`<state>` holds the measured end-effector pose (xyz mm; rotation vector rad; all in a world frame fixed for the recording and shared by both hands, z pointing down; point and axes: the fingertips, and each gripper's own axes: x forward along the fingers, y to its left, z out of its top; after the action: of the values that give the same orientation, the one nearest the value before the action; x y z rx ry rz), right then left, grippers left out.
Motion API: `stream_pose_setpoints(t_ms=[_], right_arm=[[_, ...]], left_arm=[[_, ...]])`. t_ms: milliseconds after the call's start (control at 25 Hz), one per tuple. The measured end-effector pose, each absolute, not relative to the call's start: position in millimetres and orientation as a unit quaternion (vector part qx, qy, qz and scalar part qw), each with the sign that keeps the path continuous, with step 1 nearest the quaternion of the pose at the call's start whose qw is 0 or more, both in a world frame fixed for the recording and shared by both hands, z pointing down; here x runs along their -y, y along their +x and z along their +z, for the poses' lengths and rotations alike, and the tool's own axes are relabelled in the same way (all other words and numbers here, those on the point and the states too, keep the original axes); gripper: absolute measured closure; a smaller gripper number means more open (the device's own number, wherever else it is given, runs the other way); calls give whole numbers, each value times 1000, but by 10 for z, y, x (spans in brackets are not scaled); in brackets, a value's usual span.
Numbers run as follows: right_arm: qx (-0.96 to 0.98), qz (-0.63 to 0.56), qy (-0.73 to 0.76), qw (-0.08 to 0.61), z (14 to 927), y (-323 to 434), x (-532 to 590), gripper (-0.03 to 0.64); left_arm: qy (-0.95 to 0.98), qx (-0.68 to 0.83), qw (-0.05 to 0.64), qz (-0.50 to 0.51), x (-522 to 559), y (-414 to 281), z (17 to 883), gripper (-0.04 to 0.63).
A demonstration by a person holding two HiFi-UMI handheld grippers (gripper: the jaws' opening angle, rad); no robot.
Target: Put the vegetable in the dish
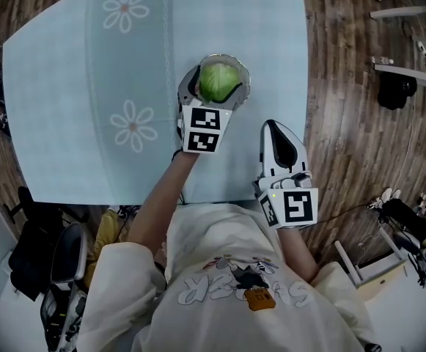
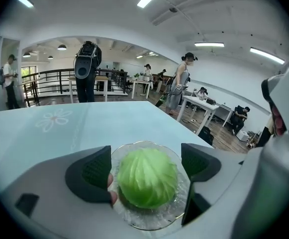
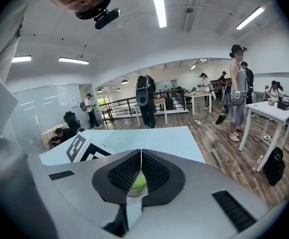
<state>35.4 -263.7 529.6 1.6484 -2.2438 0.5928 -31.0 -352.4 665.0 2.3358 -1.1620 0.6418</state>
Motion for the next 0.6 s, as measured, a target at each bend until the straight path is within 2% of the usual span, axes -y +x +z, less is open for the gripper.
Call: stream_pose_setpoints(t_ms=[80, 360, 440, 600], right_arm=[[782, 201, 572, 143, 5254, 366, 2601, 592], [789, 189, 568, 137, 5153, 390, 2509, 592], [792, 184, 567, 136, 5103, 390, 2475, 592], [797, 175, 563, 129, 5006, 349, 2400, 592]], left_arm=[[847, 425, 220, 233, 3456, -340, 6599, 146], [840, 448, 205, 227, 3303, -453, 6426, 258], [841, 450, 195, 227, 3265, -453, 6352, 322], [838, 462, 185, 222, 3190, -511, 6210, 375]])
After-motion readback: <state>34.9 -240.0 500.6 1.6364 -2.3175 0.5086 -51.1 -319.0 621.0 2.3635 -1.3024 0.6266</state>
